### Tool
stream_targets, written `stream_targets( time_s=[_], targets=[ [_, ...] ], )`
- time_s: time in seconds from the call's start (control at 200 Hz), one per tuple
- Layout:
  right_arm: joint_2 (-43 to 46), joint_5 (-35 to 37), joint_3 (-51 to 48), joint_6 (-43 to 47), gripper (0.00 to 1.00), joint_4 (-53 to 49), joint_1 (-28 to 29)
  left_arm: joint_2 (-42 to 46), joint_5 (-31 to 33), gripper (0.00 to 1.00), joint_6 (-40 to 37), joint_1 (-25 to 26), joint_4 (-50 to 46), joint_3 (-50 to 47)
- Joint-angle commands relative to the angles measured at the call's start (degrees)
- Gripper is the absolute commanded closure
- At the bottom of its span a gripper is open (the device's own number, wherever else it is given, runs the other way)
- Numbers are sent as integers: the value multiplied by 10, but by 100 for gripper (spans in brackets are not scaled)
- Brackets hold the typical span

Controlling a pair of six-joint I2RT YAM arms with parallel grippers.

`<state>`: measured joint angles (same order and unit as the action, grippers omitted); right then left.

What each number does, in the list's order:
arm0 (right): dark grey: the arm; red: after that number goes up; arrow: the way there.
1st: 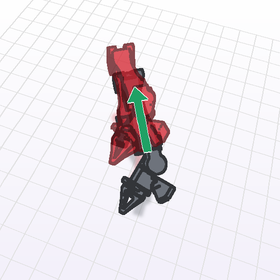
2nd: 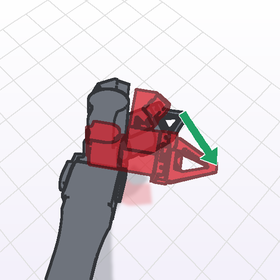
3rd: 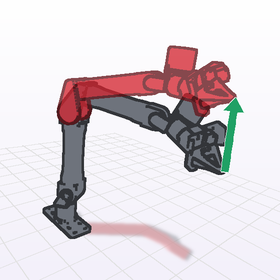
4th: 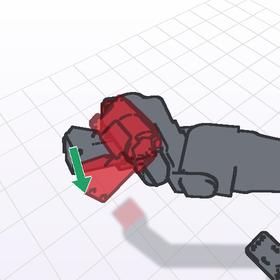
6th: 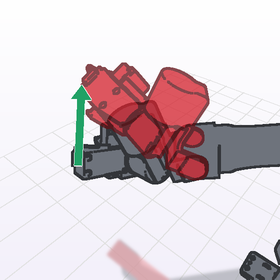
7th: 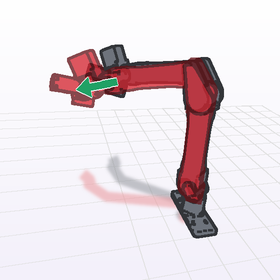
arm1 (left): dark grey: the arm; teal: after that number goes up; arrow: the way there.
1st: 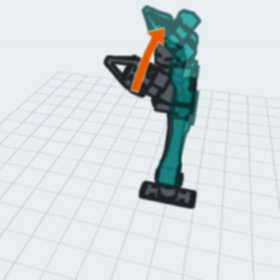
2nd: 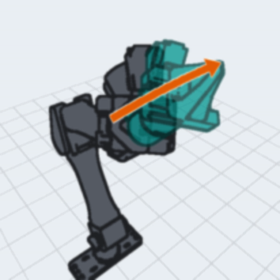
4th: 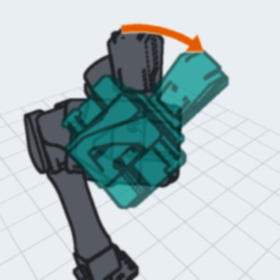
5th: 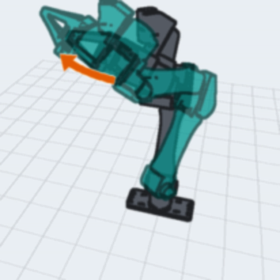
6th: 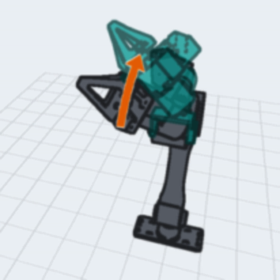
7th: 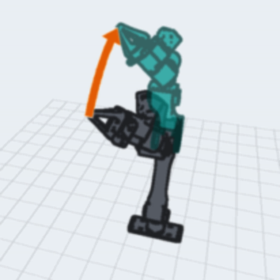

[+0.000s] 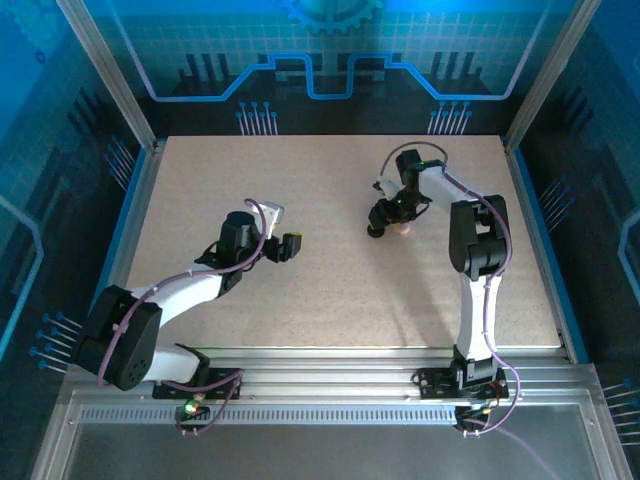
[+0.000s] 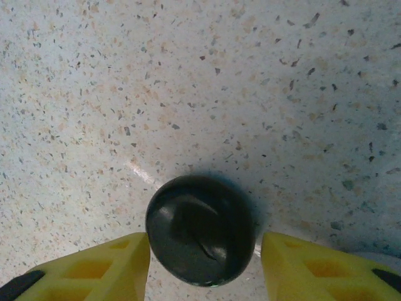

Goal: Insert the wireless bluetooth earbuds into the charging case

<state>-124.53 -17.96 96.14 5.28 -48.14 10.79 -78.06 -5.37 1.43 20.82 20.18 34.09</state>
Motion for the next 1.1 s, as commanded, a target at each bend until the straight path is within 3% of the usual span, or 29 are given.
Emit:
stream_targets(
  time_s=[0.0,0.135,0.295,0.38,0.425,0.495,0.505,0.515,0.535,0.67,0.845,1.096],
  targets=[
    [15,7,2,-11,49,13,-9,13,14,19,-9,-8,-15,20],
    [39,2,-6,-11,50,27,-11,27,34,19,-12,-11,-20,22],
    [119,-10,-62,-25,51,96,-11,49,103,16,-11,-24,-24,28],
    [191,7,-122,-38,46,157,-12,68,162,7,-4,-38,-39,31],
    [231,26,-157,-46,41,189,-13,85,200,1,2,-46,-51,30],
    [294,62,-223,-55,30,240,-19,117,245,1,3,-59,-58,21],
    [303,68,-232,-58,24,249,-20,121,250,1,2,-59,-59,20],
    [313,74,-244,-58,6,258,-21,127,255,1,1,-60,-61,18],
    [330,83,-265,-58,0,274,-25,135,268,1,-2,-65,-61,13],
    [443,144,-419,-69,0,390,-59,173,351,1,-12,-88,-46,-29],
    [561,199,-598,-65,0,530,-96,165,346,1,-33,-106,42,-98],
    [630,187,-763,-22,0,744,-111,-6,335,1,-57,-114,316,-163]
  ],
)
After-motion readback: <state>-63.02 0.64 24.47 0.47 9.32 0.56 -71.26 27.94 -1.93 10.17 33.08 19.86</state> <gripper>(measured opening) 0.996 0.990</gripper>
